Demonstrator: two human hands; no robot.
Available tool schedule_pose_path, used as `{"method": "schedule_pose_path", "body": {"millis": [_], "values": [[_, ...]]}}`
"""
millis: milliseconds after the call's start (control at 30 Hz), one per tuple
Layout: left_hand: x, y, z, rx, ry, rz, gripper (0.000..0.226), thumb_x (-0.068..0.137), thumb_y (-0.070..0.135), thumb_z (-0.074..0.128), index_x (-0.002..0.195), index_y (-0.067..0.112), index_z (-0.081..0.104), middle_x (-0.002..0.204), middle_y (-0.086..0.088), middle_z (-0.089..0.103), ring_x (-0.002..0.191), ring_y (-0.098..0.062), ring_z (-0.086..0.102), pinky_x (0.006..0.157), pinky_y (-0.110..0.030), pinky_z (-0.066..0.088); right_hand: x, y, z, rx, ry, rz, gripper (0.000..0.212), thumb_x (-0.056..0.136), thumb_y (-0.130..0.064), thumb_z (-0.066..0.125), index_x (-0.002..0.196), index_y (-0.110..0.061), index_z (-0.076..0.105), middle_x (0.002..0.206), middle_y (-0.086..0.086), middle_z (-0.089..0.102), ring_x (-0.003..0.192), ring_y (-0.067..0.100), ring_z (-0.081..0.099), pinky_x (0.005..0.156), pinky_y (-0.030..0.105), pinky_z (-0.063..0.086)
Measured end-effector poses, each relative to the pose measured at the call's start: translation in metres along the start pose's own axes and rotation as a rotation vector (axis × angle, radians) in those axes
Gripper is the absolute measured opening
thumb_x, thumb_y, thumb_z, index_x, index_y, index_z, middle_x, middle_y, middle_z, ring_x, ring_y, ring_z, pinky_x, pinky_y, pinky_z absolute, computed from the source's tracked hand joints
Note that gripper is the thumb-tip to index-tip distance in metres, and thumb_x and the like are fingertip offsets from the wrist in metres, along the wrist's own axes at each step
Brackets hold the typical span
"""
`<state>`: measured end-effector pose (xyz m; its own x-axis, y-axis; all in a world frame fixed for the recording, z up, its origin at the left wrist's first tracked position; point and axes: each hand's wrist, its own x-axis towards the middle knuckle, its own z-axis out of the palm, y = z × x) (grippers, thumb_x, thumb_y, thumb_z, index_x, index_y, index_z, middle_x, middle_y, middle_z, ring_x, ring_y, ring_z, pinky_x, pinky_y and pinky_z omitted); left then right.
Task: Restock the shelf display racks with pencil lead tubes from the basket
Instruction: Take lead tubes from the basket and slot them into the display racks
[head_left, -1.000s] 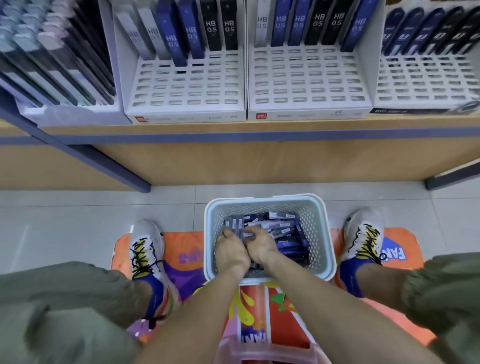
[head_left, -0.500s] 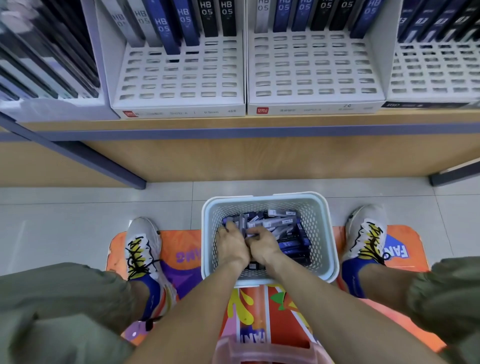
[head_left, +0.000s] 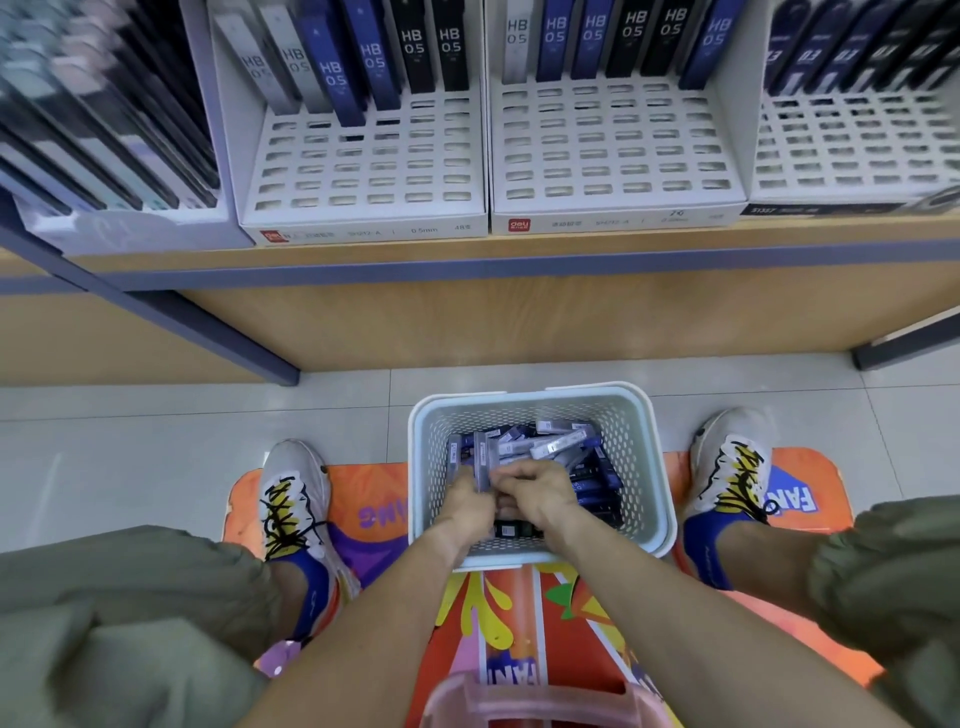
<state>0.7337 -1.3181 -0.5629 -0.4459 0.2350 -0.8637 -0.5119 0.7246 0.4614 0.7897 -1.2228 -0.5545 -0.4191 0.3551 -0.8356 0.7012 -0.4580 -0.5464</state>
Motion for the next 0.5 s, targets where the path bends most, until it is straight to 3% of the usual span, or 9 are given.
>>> {"method": "schedule_pose_path", "body": {"millis": [67,133,167,233,300,400,500], "values": [[-0.008,0.004,-0.002,-0.092,-0.029,0.024,0.066,0.101,0.007,0.047,0.159,0.009,0.016,0.134,-0.026,0.061,0.11,-0.042,0.066,0.068,-0.043,0.056,-0.007,-0.005,-0.005,-0.025,0.021,-0.028,0.009,0.09,-0.001,0.073,0.087,-0.01,0.073,0.082,0.011,0.073,0.065,0.018,0.066,0.063,0.027,0.061],[-0.018,0.009,-0.006,-0.12,-0.067,0.06,0.058,0.101,0.012,0.053,0.153,0.005,0.029,0.107,-0.017,0.073,0.08,-0.031,0.068,0.065,-0.04,0.053,-0.016,-0.014,-0.013,-0.022,0.053,-0.052,0.016,0.085,0.001,0.076,0.096,-0.007,0.068,0.081,0.012,0.071,0.06,0.016,0.065,0.057,0.024,0.058],[-0.022,0.015,-0.009,-0.129,-0.091,0.084,0.048,0.102,0.014,0.053,0.147,0.006,0.039,0.099,-0.013,0.074,0.074,-0.028,0.066,0.066,-0.04,0.053,-0.02,-0.021,-0.018,-0.014,0.056,-0.065,0.022,0.084,0.001,0.078,0.101,-0.007,0.065,0.079,0.011,0.07,0.057,0.015,0.064,0.054,0.023,0.057],[-0.042,0.033,-0.017,-0.163,-0.131,0.13,0.026,0.106,0.01,0.047,0.132,0.01,0.051,0.093,-0.007,0.07,0.068,-0.022,0.068,0.055,-0.033,0.05,-0.033,-0.038,-0.029,-0.018,0.027,-0.106,0.033,0.082,-0.003,0.082,0.108,-0.009,0.063,0.075,0.01,0.07,0.055,0.014,0.063,0.056,0.026,0.056],[-0.064,0.055,-0.025,-0.154,-0.171,0.207,0.02,0.107,0.007,0.044,0.124,0.012,0.053,0.089,-0.006,0.065,0.059,-0.018,0.066,0.045,-0.027,0.044,-0.05,-0.06,-0.04,-0.036,-0.021,-0.163,0.042,0.081,-0.005,0.083,0.117,-0.012,0.061,0.079,0.013,0.073,0.056,0.016,0.065,0.059,0.03,0.056],[-0.098,0.09,-0.042,-0.107,-0.208,0.352,0.014,0.106,0.004,0.044,0.11,0.01,0.055,0.069,-0.003,0.062,0.046,-0.016,0.056,0.039,-0.025,0.038,-0.087,-0.106,-0.053,-0.062,-0.091,-0.263,0.049,0.081,-0.001,0.083,0.122,-0.014,0.059,0.094,0.021,0.076,0.061,0.018,0.069,0.056,0.026,0.058],[-0.135,0.128,-0.066,-0.125,-0.221,0.439,0.017,0.105,0.004,0.048,0.115,0.012,0.059,0.068,-0.006,0.065,0.044,-0.016,0.053,0.039,-0.025,0.037,-0.134,-0.162,-0.061,-0.122,-0.151,-0.356,0.052,0.077,0.005,0.083,0.121,-0.012,0.06,0.104,0.018,0.075,0.068,0.02,0.073,0.061,0.025,0.06]]}}
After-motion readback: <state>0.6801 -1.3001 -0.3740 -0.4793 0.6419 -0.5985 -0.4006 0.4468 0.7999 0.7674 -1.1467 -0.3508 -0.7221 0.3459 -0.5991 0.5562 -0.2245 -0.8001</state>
